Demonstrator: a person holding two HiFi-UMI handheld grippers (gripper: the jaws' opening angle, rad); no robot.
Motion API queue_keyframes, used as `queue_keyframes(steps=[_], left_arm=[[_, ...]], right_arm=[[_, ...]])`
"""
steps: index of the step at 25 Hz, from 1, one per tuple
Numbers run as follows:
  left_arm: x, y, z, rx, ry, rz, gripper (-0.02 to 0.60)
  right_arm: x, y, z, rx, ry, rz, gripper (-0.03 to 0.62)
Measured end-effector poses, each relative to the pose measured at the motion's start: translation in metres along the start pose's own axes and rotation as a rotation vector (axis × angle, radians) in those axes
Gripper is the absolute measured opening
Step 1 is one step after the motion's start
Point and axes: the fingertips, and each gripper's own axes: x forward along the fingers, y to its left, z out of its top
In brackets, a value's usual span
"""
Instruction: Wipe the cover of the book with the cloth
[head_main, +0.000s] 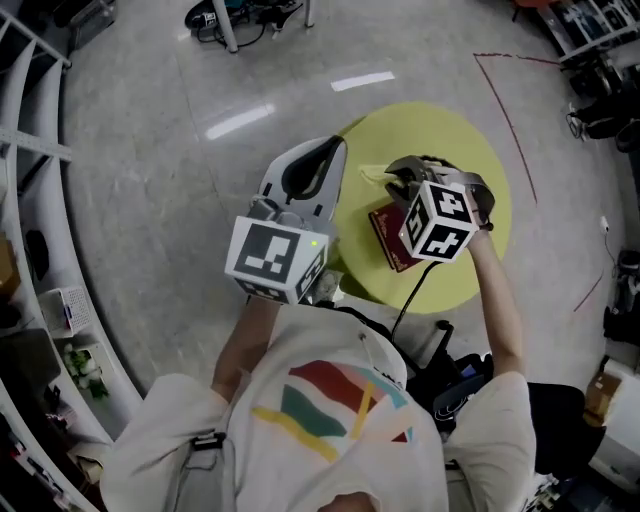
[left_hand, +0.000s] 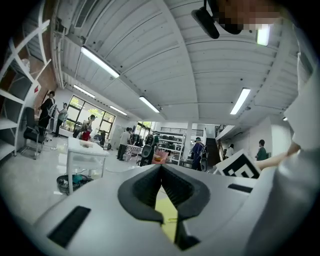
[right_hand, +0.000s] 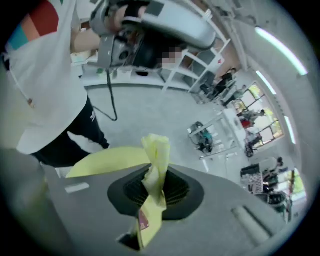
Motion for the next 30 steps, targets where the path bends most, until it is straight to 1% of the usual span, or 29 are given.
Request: queue_keyframes(steps=[2, 4, 6, 8, 9, 11, 13, 15, 17, 20, 23, 26, 30], left_arm=[[0.006, -0.017, 0.024, 0.026, -0.041, -0.033, 0.015], [0.010, -0.038, 0.047, 0.053, -0.083, -0.070, 0.015], [0.015, -0.061, 0.069, 0.090, -0.116, -0.123, 0.015], [0.019, -0.085, 0.086, 0.128, -0.149, -0.193, 0.015], [0.021, -0.097, 0.093, 0.144, -0.164, -0.229, 0.015], [0.020, -0.120, 0.103, 0.163, -0.193, -0.288, 0.015], [0.017, -0.141, 0.111, 0.172, -0.216, -0.333, 0.015], [0.014, -0.160, 0.117, 0.182, -0.236, -0.369, 0.015], [0.011, -0.177, 0.119, 0.198, -0.249, -0.401, 0.015], [0.010, -0.203, 0.112, 0.222, -0.250, -0.466, 0.015], [0.007, -0.227, 0.099, 0.245, -0.236, -0.524, 0.015], [0.004, -0.237, 0.090, 0.263, -0.221, -0.541, 0.015], [0.004, -0.238, 0.087, 0.247, -0.219, -0.544, 0.015]], right_arm=[[-0.042, -0.021, 0.011, 0.084, -0.082, -0.140, 0.028], [-0.088, -0.041, 0.012, 0.185, -0.161, -0.305, 0.028], [-0.136, -0.056, 0.006, 0.300, -0.224, -0.497, 0.028], [-0.184, -0.063, -0.004, 0.414, -0.276, -0.692, 0.028], [-0.208, -0.063, -0.009, 0.468, -0.311, -0.779, 0.028], [-0.250, -0.056, -0.017, 0.571, -0.418, -0.920, 0.028], [-0.284, -0.042, -0.025, 0.660, -0.530, -1.037, 0.028], [-0.307, -0.025, -0.032, 0.733, -0.606, -1.141, 0.028], [-0.317, -0.006, -0.037, 0.791, -0.647, -1.199, 0.029], [-0.314, 0.017, -0.044, 0.867, -0.695, -1.211, 0.029], [-0.311, 0.032, -0.051, 0.926, -0.709, -1.238, 0.029], [-0.311, 0.041, -0.055, 0.947, -0.691, -1.263, 0.029], [-0.305, 0.041, -0.057, 0.946, -0.665, -1.242, 0.029]])
